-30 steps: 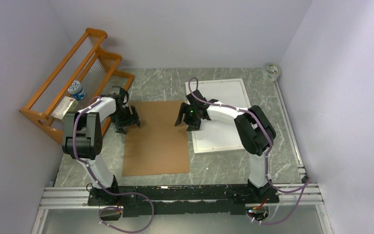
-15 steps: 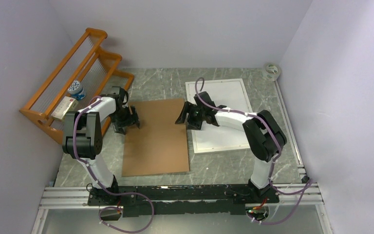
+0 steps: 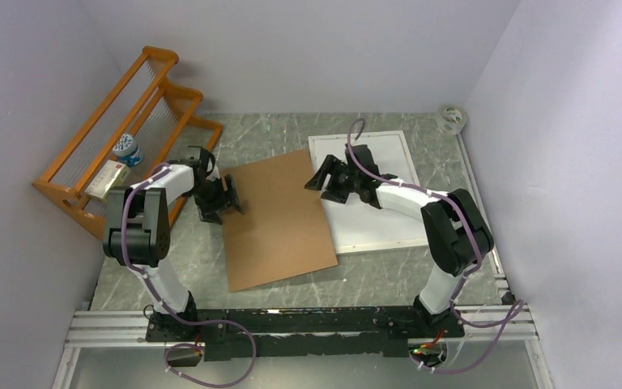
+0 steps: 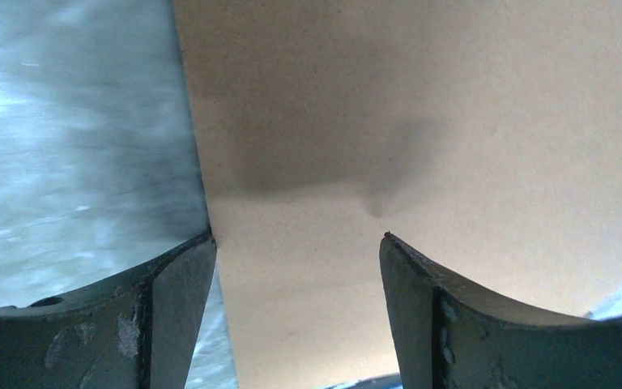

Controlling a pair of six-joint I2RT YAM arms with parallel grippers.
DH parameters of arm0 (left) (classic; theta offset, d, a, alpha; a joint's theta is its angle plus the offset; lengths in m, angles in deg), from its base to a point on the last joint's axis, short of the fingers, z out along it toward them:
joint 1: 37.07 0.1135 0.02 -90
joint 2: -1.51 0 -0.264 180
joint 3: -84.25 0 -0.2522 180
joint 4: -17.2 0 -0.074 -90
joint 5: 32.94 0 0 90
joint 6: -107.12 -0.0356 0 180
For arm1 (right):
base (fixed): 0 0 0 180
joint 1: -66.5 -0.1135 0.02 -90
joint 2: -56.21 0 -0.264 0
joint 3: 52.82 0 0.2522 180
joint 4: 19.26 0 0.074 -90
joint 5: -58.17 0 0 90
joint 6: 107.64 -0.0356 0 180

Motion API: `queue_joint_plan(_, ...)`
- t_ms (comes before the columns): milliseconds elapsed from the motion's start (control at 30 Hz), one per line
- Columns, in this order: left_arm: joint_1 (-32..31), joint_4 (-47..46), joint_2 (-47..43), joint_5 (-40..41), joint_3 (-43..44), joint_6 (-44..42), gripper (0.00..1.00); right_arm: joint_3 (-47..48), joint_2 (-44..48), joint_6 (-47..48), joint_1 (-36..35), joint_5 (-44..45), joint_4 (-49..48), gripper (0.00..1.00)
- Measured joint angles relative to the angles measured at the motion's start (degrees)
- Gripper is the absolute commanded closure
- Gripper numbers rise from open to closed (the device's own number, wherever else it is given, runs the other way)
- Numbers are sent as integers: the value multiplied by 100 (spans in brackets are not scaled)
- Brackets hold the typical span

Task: Put the photo into the frame
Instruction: Pick up the photo frame item at the center of the board.

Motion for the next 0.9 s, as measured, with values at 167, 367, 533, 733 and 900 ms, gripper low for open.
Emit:
queue_joint_plan(167,-153,-181,20,-595,-92,140,21,-70,0,229,315,223,72,31)
queue_joint_plan(367,-256,-245,83,-894,-103,308,21,-46,0,549,380,575,433,30)
queue_joint_plan(533,-337,-275,116,-986,-94,407,21,140,0,820,302,964,1040,24)
queue_joint_plan(733,-337,-264,129,-970,-83,439,21,313,-90,1038,280,1123,1379,21)
queue_joint_plan(900,-337,-262,129,-968,-83,446,21,332,-260,1110,280,1130,1521,21)
